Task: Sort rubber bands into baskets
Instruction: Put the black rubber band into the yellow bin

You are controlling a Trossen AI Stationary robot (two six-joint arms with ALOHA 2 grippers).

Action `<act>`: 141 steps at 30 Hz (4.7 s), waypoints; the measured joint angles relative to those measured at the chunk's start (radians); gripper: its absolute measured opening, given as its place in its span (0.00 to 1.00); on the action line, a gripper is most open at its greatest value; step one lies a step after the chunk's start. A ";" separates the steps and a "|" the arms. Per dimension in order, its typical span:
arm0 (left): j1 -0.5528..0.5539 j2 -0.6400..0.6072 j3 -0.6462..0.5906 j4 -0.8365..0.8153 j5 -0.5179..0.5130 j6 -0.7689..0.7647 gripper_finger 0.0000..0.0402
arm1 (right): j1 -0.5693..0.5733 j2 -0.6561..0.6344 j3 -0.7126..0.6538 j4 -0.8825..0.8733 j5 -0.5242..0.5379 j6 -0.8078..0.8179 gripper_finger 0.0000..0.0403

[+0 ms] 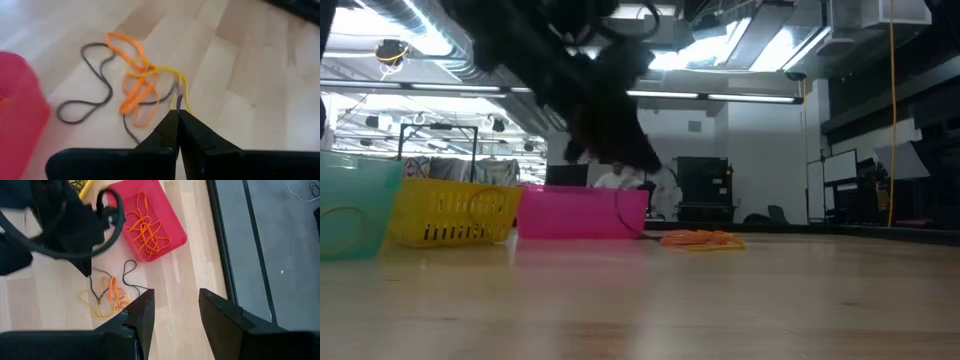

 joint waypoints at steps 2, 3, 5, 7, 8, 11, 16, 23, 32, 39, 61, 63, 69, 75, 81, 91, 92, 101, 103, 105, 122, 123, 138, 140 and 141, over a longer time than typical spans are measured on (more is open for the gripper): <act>-0.001 -0.065 -0.001 -0.048 0.000 0.009 0.02 | 0.000 0.000 0.000 0.001 0.000 0.000 0.39; -0.002 -0.106 -0.001 -0.067 0.000 0.013 0.02 | 0.000 0.000 0.000 0.001 0.000 0.000 0.39; -0.003 -0.185 0.000 -0.108 0.000 0.017 0.01 | 0.000 0.000 0.000 0.001 0.000 0.000 0.39; -0.005 -0.257 0.001 -0.167 0.000 0.024 0.01 | 0.000 0.000 0.000 0.002 0.000 0.000 0.39; -0.005 -0.294 0.000 -0.194 0.000 0.033 0.01 | 0.000 0.000 0.000 0.002 0.000 0.000 0.39; -0.013 -0.406 0.000 -0.263 0.000 0.056 0.01 | 0.000 0.000 0.000 0.003 -0.003 0.000 0.39; -0.028 -0.561 0.000 -0.390 0.000 0.074 0.01 | 0.000 0.000 0.000 0.003 -0.034 0.001 0.39; -0.052 -0.714 0.000 -0.563 -0.001 0.070 0.01 | 0.000 0.000 0.000 0.007 -0.080 0.004 0.39; -0.064 -0.854 0.001 -0.843 0.004 -0.006 0.01 | 0.000 0.023 0.001 0.038 -0.131 0.043 0.39; -0.064 -0.880 0.001 -1.061 0.006 -0.070 0.01 | 0.000 0.084 0.000 0.051 -0.140 0.038 0.39; -0.064 -0.724 0.001 -1.159 0.088 -0.047 0.30 | -0.041 0.179 -0.189 0.043 -0.219 -0.092 0.39; -0.064 -0.709 0.001 -1.158 0.088 -0.047 0.32 | -0.057 0.179 -0.255 0.082 -0.237 -0.132 0.39; -0.064 -0.679 0.001 -1.156 0.088 -0.096 0.34 | -0.121 0.179 -0.435 0.238 -0.364 -0.203 0.39; -0.064 -0.677 0.001 -1.156 0.088 -0.115 0.33 | -0.177 0.179 -0.584 0.430 -0.375 -0.232 0.39; -0.064 -0.677 0.001 -1.156 0.088 -0.127 0.33 | -0.216 0.179 -0.695 0.536 -0.391 -0.233 0.39; -0.064 -0.677 0.001 -1.156 0.088 -0.128 0.33 | -0.230 0.179 -0.826 0.734 -0.395 -0.235 0.39; -0.064 -0.677 0.001 -1.156 0.088 -0.128 0.33 | -0.230 0.179 -0.839 0.758 -0.391 -0.234 0.39; -0.064 -0.677 0.001 -1.156 0.088 -0.134 0.33 | -0.229 0.170 -0.901 0.811 -0.376 -0.232 0.30; -0.064 -0.677 0.001 -1.156 0.088 -0.135 0.33 | -0.228 0.170 -0.902 0.810 -0.384 -0.232 0.23; -0.064 -0.677 0.001 -1.156 0.088 -0.135 0.33 | -0.228 0.171 -0.902 0.810 -0.403 -0.231 0.15; -0.064 -0.741 0.001 -1.146 0.256 -0.286 0.33 | -0.229 0.181 -0.545 0.364 -0.414 -0.233 0.02; -0.064 -0.752 0.001 -1.145 0.267 -0.297 0.33 | -0.228 0.181 -0.508 0.323 -0.416 -0.233 0.02; -0.064 -0.877 0.001 -1.126 0.289 -0.315 0.33 | -0.134 0.177 -0.073 0.471 -0.427 -0.102 0.00; -0.064 -0.886 0.001 -1.111 0.288 -0.301 0.33 | -0.108 0.177 -0.074 0.577 -0.427 -0.092 0.00; -0.064 -0.889 0.001 -1.103 0.289 -0.292 0.33 | -0.093 0.180 -0.074 0.628 -0.427 -0.091 0.00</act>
